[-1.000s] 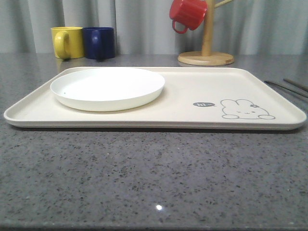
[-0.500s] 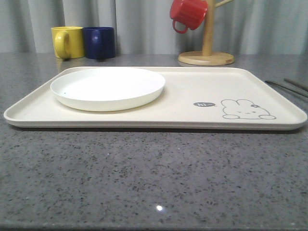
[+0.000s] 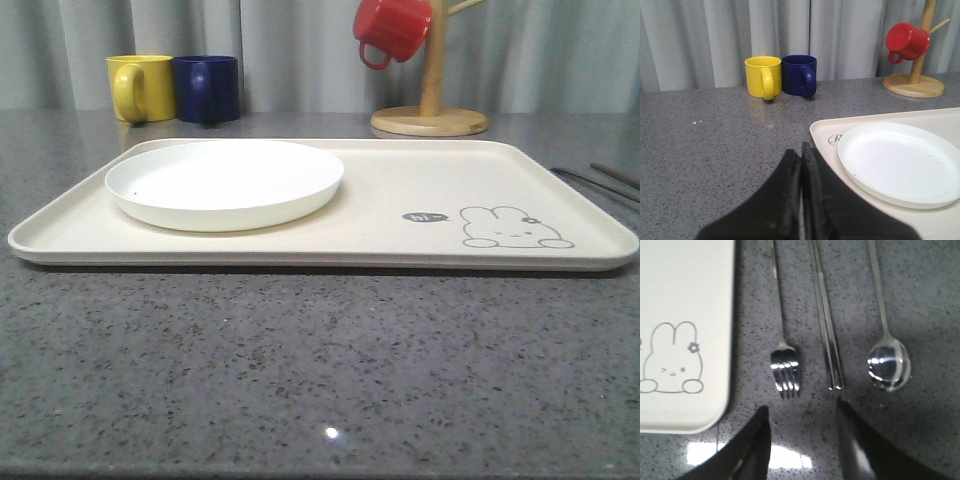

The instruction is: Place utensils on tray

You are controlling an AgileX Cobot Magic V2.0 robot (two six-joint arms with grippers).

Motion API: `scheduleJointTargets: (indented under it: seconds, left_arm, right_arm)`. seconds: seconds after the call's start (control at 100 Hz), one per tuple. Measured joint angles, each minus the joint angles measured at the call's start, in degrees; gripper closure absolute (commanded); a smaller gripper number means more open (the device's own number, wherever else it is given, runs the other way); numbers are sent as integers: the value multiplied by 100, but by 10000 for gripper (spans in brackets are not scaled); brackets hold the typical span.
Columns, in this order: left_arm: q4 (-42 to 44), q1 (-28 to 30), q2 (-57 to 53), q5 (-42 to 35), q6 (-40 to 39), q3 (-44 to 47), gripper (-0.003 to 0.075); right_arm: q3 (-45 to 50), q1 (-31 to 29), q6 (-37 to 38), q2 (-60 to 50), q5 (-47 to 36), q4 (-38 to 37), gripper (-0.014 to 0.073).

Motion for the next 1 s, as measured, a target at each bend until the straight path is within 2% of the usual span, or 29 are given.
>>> scheduleJointTargets:
  seconds: [0.23,0.52,1.0]
  left_arm:
    - [0,0,0,0,0,0,738]
    - [0,0,0,0,0,0,738]
    - [0,0,0,0,10,0,738]
  right_arm:
    - [-805,83,-645,839,169,464,260]
    - [-1618,423,-794,2218,228,294,260]
    - [-1727,423,-806,3308,84,70,260]
